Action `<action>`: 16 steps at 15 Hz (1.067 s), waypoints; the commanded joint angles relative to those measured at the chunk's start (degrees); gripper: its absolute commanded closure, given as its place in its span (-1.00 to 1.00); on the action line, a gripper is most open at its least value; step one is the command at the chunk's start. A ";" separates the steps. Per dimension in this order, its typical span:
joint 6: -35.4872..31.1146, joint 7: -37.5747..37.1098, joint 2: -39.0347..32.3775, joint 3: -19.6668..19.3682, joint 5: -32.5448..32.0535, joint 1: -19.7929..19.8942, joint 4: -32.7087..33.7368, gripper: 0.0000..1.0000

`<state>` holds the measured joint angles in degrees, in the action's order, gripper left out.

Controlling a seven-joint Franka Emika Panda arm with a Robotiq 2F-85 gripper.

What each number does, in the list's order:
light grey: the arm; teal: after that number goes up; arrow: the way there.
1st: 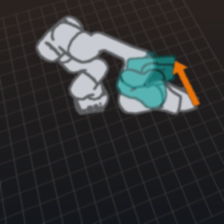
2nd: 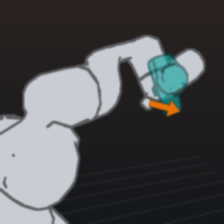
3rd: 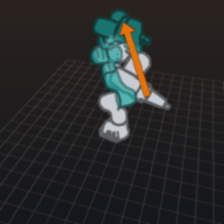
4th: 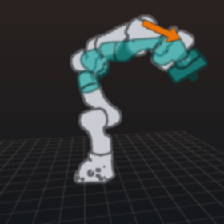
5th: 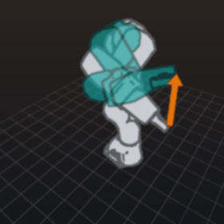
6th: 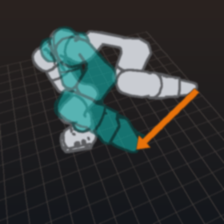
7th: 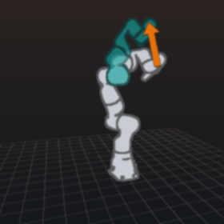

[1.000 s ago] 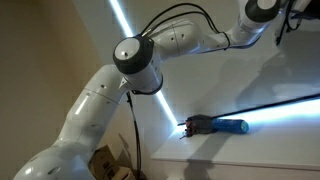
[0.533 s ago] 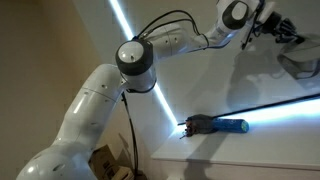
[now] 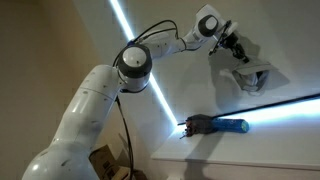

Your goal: Move the white hat to the left, put the black hat on top of it, and move the shirt to the right

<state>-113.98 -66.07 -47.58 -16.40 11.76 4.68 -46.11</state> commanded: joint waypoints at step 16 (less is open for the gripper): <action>31.43 22.74 2.27 6.77 -8.59 -15.40 -8.41 0.99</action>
<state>-85.28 -50.76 -50.07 -10.70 4.23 -10.54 -50.02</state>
